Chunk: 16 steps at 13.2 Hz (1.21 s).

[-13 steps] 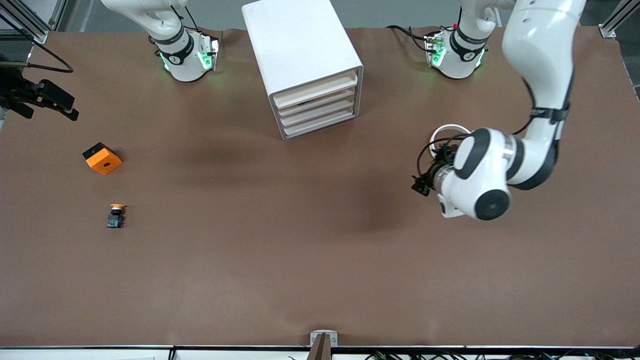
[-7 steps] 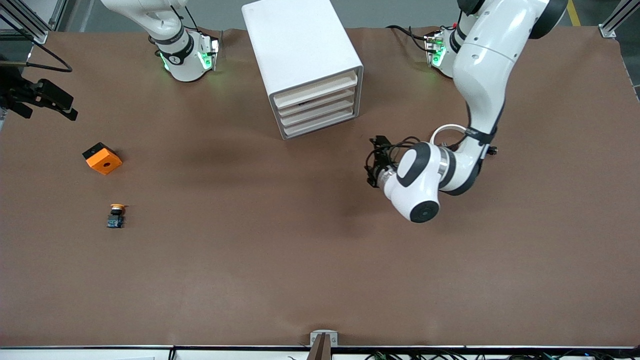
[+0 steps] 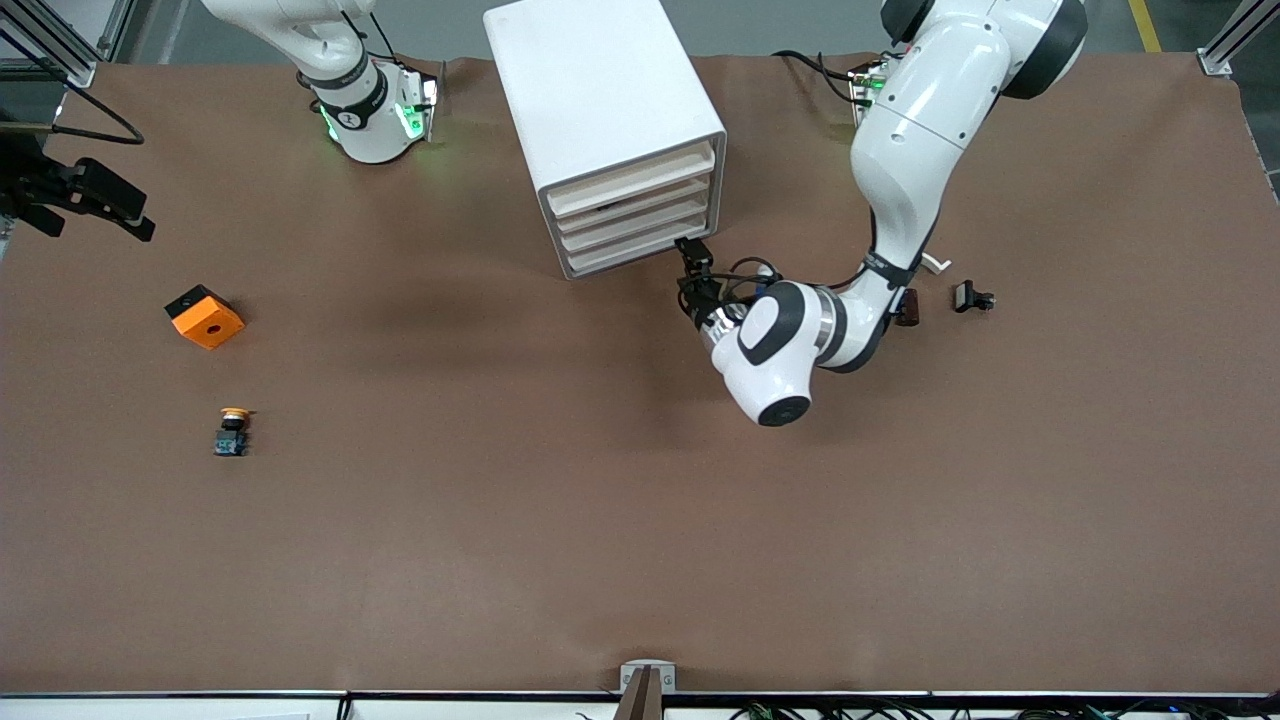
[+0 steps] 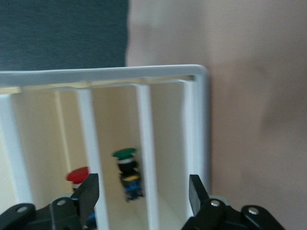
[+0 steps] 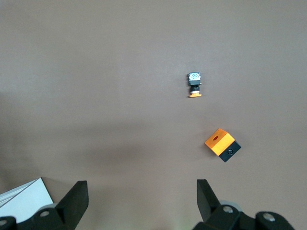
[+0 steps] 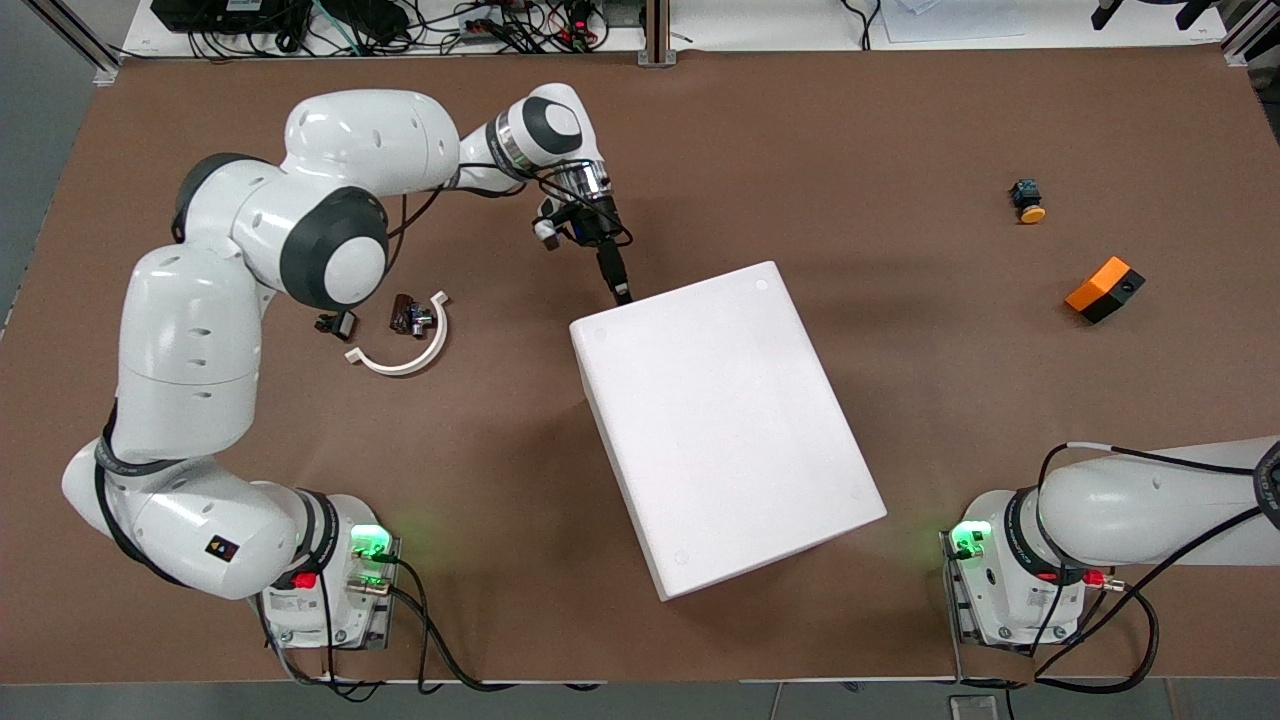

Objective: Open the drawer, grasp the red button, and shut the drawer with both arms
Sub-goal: 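Pull the drawer open with the left gripper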

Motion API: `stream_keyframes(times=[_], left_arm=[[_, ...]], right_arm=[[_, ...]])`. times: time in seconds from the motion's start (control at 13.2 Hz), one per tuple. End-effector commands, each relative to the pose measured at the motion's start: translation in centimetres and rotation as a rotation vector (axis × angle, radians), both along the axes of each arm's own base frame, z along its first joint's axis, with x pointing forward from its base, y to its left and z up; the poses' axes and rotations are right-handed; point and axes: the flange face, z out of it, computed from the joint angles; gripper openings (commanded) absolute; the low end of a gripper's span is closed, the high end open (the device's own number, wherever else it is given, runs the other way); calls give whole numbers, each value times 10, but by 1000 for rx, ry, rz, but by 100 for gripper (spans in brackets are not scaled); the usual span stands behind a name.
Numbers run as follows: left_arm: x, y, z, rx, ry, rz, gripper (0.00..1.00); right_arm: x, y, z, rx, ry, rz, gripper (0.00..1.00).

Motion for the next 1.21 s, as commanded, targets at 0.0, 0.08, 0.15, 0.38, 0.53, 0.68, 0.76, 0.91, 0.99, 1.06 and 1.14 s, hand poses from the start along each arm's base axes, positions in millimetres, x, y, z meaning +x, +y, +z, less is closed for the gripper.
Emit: stream_keyframes(times=[0.0, 0.08, 0.15, 0.38, 0.53, 0.68, 0.76, 0.91, 0.99, 1.06, 1.14], left_arm=[[-14, -11, 12, 15, 105, -25, 70], [-24, -21, 12, 9, 123, -45, 65], [-29, -25, 11, 12, 129, -54, 64], [-41, -31, 5, 20, 160, -76, 58], [-52, -41, 0, 19, 175, -90, 57], [-54, -42, -3, 20, 182, -91, 46], [-57, -45, -4, 19, 187, -94, 46], [-66, -51, -13, 24, 200, -107, 34], [-65, -50, -13, 21, 202, -104, 5], [-66, -51, -14, 13, 212, -94, 0], [-65, -51, -14, 14, 213, -90, 0]], right_arm=[[2, -3, 7, -9, -4, -18, 100], [2, -3, 7, -9, -3, -18, 100], [2, -3, 7, -9, 0, -17, 100], [4, -2, 6, -6, -3, -18, 100], [6, 1, 3, -4, 2, -13, 100], [7, 2, 1, -4, 5, -10, 100], [7, 1, 1, -4, 5, -11, 100], [7, 1, 2, -5, 3, -13, 100], [7, -1, 2, -4, 3, -16, 100], [7, 0, 4, -7, -1, -15, 100], [7, -1, 4, -7, -1, -16, 100]])
